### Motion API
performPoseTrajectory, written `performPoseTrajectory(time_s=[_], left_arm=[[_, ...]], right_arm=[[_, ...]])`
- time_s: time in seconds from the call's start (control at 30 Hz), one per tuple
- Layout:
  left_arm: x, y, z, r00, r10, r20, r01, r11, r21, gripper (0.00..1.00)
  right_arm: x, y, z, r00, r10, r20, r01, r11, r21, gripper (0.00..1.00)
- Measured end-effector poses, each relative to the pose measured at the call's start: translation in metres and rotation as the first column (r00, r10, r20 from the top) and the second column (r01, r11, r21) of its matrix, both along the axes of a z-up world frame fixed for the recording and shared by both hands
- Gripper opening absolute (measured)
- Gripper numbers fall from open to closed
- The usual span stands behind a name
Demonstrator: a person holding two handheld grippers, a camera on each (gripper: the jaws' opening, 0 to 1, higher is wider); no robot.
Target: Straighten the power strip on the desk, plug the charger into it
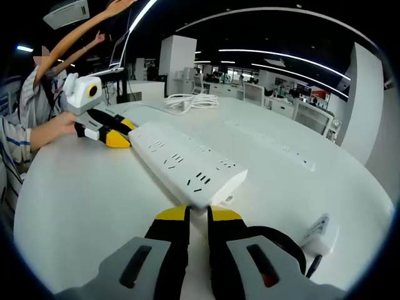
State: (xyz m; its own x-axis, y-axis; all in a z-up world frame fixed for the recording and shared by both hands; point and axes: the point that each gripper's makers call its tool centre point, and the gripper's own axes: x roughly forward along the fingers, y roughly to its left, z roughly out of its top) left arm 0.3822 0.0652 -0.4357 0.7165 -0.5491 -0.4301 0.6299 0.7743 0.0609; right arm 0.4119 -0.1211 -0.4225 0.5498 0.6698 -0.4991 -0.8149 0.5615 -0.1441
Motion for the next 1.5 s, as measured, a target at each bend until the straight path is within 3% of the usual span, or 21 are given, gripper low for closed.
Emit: performPoseTrajectory(time_s=[1.07, 1.5], left_arm=[[-0.018, -0.001, 0.0, 1.0, 0.0, 0.003, 0.0, 1.0, 0.013, 0.17], [-0.026, -0.003, -0.001, 1.0, -0.005, 0.005, 0.005, 1.0, 0.023, 0.16]], right_arm=[[-0.029, -0.002, 0.0, 1.0, 0.02, -0.005, -0.02, 1.0, -0.021, 0.1], [-0.043, -0.006, -0.001, 1.0, 0.02, -0.015, -0.02, 1.0, 0.01, 0.1]])
